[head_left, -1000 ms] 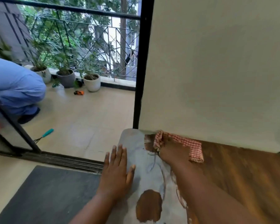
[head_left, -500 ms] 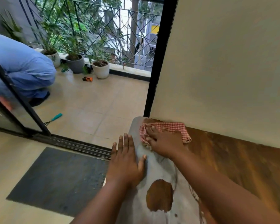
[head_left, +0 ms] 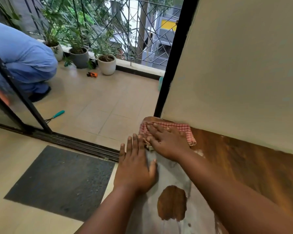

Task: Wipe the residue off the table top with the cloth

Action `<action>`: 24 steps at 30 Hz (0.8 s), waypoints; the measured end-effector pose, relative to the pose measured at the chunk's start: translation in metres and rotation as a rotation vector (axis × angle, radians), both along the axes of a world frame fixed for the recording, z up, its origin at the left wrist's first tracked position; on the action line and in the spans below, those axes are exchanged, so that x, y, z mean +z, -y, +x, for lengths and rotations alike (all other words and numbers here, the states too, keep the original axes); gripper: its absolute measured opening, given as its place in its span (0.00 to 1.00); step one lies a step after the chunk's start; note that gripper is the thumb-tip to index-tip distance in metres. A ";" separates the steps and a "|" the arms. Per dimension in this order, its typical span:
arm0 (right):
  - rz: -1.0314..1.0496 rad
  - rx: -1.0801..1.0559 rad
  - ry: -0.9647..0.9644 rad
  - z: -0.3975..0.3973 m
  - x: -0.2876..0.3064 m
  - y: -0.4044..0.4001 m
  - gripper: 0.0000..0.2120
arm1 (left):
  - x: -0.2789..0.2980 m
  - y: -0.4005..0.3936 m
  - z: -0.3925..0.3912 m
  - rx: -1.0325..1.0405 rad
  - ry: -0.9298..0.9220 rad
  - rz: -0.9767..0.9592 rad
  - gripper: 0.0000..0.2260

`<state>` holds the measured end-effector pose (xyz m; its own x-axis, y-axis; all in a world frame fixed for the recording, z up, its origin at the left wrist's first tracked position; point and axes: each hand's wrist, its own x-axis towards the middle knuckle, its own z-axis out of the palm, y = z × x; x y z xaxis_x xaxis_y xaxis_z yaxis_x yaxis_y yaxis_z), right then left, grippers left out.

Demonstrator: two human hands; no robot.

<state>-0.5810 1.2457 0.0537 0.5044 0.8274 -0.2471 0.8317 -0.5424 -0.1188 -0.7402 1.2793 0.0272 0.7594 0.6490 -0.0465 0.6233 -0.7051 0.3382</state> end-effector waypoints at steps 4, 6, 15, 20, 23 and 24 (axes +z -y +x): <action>0.003 -0.160 0.052 0.008 0.003 -0.023 0.27 | 0.001 0.001 -0.002 0.019 0.008 0.003 0.38; 0.006 -0.154 0.063 -0.005 0.004 -0.050 0.28 | 0.003 0.001 -0.001 0.034 0.011 0.009 0.40; 0.055 -0.056 0.100 0.015 -0.007 -0.003 0.27 | 0.000 0.000 -0.002 0.011 0.048 0.012 0.41; 0.135 -0.125 0.038 -0.006 -0.004 -0.040 0.25 | 0.000 0.001 -0.001 0.015 0.073 0.017 0.44; 0.064 0.043 -0.060 -0.039 -0.003 -0.002 0.23 | 0.001 0.002 -0.002 -0.012 0.098 0.028 0.49; 0.057 0.088 -0.035 -0.037 -0.004 0.019 0.23 | 0.001 0.002 -0.002 -0.036 0.091 0.041 0.52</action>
<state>-0.6178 1.2265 0.0498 0.4212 0.8812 -0.2145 0.8704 -0.4592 -0.1775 -0.7422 1.2777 0.0277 0.7821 0.6212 0.0497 0.5652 -0.7407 0.3632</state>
